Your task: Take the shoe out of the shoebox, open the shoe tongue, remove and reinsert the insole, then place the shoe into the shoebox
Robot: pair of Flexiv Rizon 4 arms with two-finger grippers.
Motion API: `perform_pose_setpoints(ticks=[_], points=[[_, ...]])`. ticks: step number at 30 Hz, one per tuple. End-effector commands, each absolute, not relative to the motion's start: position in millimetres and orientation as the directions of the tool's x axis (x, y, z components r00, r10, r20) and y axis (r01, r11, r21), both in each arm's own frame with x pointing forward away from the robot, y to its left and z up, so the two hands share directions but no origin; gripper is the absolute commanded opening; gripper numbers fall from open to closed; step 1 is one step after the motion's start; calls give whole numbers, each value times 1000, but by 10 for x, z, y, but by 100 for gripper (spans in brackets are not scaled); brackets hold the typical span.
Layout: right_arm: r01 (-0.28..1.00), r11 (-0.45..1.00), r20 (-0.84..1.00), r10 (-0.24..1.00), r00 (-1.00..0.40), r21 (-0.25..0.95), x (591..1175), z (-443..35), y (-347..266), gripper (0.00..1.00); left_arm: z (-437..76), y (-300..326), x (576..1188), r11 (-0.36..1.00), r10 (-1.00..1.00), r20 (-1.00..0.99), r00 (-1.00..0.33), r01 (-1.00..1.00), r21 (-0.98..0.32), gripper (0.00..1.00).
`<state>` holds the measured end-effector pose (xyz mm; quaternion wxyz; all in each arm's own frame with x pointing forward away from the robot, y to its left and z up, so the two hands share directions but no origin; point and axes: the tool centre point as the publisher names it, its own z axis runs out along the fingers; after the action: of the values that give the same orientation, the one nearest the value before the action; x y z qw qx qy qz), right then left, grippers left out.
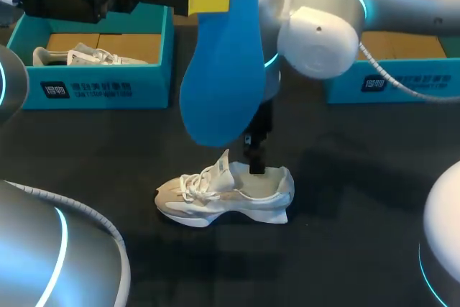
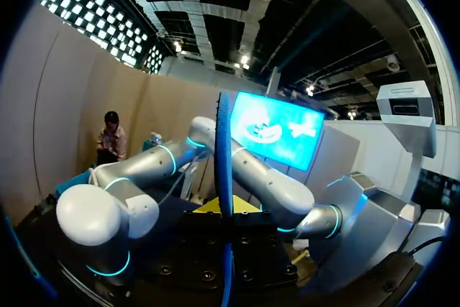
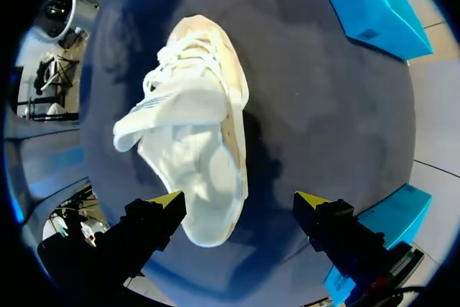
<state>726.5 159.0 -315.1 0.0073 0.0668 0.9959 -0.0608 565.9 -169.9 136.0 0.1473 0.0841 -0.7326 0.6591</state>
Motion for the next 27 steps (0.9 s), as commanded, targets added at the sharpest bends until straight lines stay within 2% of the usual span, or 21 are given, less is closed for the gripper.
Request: perform_pose_setpoints(ticks=[1,27], points=[[119,982,-13,118,-993,-145,7310,-3335,1668,100,1369,-1711,5665,121,70,327,-942,-317,-941,0],[133,983,8,135,-991,-124,7448,-3874,1654,100,1369,-1711,5665,121,70,327,-942,-317,-941,0]])
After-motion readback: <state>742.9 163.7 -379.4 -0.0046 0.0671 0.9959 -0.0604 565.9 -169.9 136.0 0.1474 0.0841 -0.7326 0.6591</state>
